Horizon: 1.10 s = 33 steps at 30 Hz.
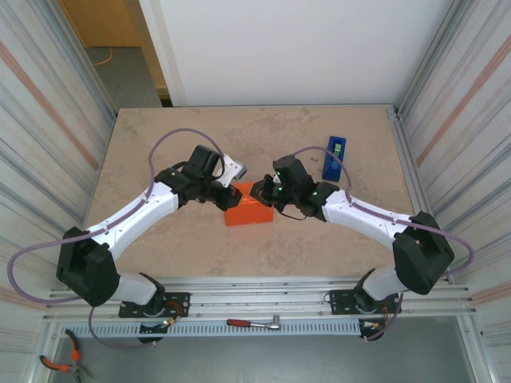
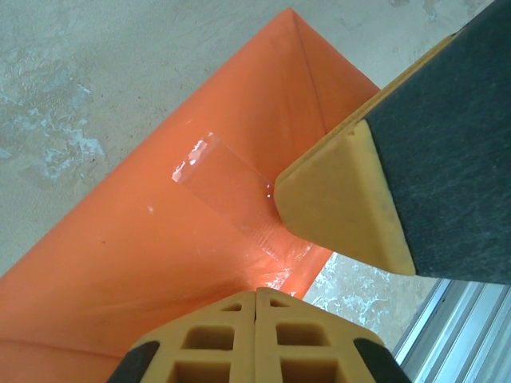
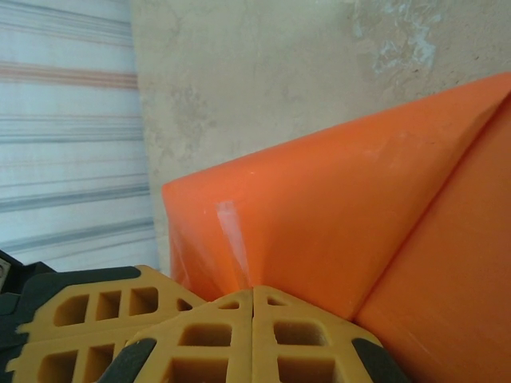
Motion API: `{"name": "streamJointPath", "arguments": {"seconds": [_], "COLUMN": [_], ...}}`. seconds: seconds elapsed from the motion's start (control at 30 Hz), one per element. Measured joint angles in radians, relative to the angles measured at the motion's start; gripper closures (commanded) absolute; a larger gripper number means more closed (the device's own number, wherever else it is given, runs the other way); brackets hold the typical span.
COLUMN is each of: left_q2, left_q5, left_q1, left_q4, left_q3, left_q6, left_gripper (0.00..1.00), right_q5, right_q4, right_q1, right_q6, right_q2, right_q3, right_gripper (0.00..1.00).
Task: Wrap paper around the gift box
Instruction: Stick the wrapping paper to the gift box.
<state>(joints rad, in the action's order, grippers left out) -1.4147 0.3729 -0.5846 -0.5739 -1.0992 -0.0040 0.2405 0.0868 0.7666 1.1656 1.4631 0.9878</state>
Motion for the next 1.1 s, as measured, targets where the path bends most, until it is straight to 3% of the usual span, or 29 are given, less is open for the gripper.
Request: {"name": "streamJointPath", "arguments": {"seconds": [0.33,0.8,1.1], "left_q2": [0.000,0.020,0.035], "left_q5": [0.000,0.008,0.152], "left_q1": [0.000,0.002,0.101], "left_q4": [0.000,0.003,0.002], "left_q3": [0.000,0.005,0.026], "left_q6": [0.000,-0.001,-0.061], "left_gripper": [1.00,1.00,1.00], "right_q5": [-0.014,-0.126,-0.159], "right_q4": [0.070,0.244,0.263], "right_q1": [0.012,0.060,0.071], "right_q6": [-0.057,-0.110,-0.111], "right_q2": [0.021,0.071,0.074], "right_q3": [0.046,0.166,0.175], "right_gripper": [1.00,1.00,1.00]}}
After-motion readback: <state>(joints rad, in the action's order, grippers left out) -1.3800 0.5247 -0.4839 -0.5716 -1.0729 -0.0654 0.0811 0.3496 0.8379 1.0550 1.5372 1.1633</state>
